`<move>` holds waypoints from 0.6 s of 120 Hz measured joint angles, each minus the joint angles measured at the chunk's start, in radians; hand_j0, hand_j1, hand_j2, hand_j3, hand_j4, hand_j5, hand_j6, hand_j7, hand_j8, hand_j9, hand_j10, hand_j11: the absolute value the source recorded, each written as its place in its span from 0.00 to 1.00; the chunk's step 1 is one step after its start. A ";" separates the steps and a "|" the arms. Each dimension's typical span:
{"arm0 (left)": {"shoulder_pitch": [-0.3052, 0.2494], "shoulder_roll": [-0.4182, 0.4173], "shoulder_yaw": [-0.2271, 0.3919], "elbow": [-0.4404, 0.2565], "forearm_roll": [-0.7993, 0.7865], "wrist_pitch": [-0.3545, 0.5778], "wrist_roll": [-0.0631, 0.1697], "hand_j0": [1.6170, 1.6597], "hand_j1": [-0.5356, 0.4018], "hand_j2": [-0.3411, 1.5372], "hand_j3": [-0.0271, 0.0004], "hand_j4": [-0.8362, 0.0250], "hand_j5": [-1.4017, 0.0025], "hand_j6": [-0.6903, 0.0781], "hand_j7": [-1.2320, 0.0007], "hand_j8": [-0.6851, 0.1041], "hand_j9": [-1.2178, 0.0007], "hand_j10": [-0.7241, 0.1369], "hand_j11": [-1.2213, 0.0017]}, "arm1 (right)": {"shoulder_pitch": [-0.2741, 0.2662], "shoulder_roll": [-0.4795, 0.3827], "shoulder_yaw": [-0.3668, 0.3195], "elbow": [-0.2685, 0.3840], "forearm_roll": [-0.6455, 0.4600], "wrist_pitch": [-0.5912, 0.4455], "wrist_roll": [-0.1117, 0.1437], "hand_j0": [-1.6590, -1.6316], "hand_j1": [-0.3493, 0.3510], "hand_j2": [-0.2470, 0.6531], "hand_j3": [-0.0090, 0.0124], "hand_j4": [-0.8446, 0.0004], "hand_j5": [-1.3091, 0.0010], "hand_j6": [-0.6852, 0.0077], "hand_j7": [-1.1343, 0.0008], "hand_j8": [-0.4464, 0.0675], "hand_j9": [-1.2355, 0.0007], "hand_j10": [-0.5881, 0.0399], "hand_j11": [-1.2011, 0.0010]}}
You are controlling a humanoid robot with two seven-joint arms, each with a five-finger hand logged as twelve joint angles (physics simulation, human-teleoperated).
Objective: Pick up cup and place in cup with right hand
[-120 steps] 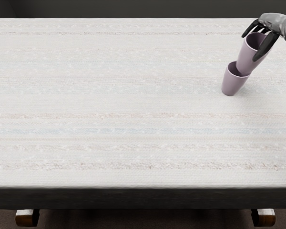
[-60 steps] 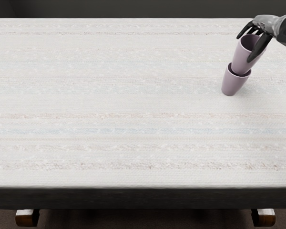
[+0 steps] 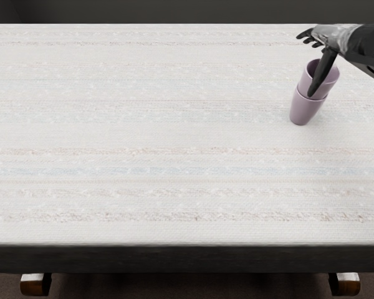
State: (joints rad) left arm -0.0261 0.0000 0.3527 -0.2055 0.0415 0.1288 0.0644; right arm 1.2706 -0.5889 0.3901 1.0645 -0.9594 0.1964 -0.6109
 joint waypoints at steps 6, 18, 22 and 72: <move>0.000 0.000 0.000 0.000 0.000 0.000 0.000 0.96 0.94 0.18 0.98 0.97 1.00 0.90 1.00 0.87 1.00 0.84 1.00 | -0.009 0.005 -0.001 0.025 0.002 -0.001 0.000 0.05 0.12 0.27 0.42 0.91 0.92 0.89 0.91 0.76 0.91 0.83 0.91; 0.000 0.000 0.000 0.000 0.000 0.000 0.000 0.96 0.94 0.18 0.98 0.97 1.00 0.90 1.00 0.87 1.00 0.84 1.00 | -0.019 0.012 -0.003 0.078 -0.001 -0.005 0.000 0.04 0.09 0.27 0.42 0.93 0.94 0.91 0.93 0.77 0.94 0.85 0.93; 0.000 0.000 0.000 0.000 0.000 0.000 0.000 0.96 0.94 0.18 0.99 0.97 1.00 0.90 1.00 0.87 1.00 0.84 1.00 | -0.020 0.013 -0.004 0.099 -0.005 -0.013 0.000 0.04 0.09 0.27 0.42 0.93 0.94 0.91 0.94 0.78 0.94 0.86 0.94; 0.000 0.000 0.000 0.000 0.000 0.000 0.000 0.96 0.94 0.18 0.99 0.97 1.00 0.90 1.00 0.87 1.00 0.84 1.00 | -0.110 -0.019 0.002 0.380 0.114 0.006 0.034 0.04 0.05 0.27 0.42 0.96 0.97 0.94 0.96 0.80 0.96 0.88 0.96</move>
State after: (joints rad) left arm -0.0261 0.0000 0.3528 -0.2056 0.0414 0.1288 0.0644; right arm 1.1604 -0.6080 0.3922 1.4444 -0.8455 0.2021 -0.5767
